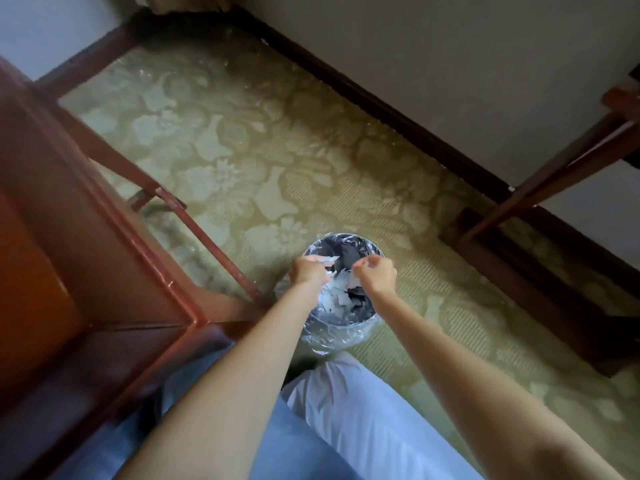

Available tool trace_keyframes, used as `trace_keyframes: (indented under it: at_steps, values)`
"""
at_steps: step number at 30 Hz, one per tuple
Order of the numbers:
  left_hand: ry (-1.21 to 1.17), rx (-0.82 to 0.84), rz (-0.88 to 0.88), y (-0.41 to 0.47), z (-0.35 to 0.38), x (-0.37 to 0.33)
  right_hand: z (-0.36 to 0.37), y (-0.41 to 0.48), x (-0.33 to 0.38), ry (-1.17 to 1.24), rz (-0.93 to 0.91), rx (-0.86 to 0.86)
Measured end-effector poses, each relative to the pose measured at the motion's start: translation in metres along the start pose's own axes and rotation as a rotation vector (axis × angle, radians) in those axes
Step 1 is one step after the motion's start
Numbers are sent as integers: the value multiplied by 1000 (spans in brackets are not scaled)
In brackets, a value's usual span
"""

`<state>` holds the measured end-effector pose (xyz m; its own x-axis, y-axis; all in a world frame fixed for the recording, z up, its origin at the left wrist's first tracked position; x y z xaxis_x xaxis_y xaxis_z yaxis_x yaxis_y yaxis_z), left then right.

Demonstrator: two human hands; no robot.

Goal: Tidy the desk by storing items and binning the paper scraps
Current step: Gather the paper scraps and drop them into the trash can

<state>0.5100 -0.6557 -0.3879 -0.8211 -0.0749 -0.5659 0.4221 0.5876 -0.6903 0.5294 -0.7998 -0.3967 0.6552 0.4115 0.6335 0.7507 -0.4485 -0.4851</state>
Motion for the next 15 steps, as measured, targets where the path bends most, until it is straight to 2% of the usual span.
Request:
trace_keyframes:
  at_steps: [5, 9, 15]
  values:
    - [96, 25, -88, 31, 36, 24, 38, 34, -24, -56, 55, 91]
    - [232, 8, -79, 42, 45, 34, 59, 47, -41, -86, 130, 141]
    - [289, 59, -71, 50, 45, 38, 70, 51, -59, -67, 237, 187]
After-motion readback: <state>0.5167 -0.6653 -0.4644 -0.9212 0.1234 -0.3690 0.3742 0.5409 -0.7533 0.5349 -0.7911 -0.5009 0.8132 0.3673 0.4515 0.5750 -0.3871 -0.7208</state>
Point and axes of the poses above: each hand's wrist, its own y-axis towards the middle knuckle, its own z-axis out of the palm, x = y × z, the point moved 6 cm from there along y, towards the middle knuckle, and after that the axes turned 14 degrees about -x, right-handed, at the moved point
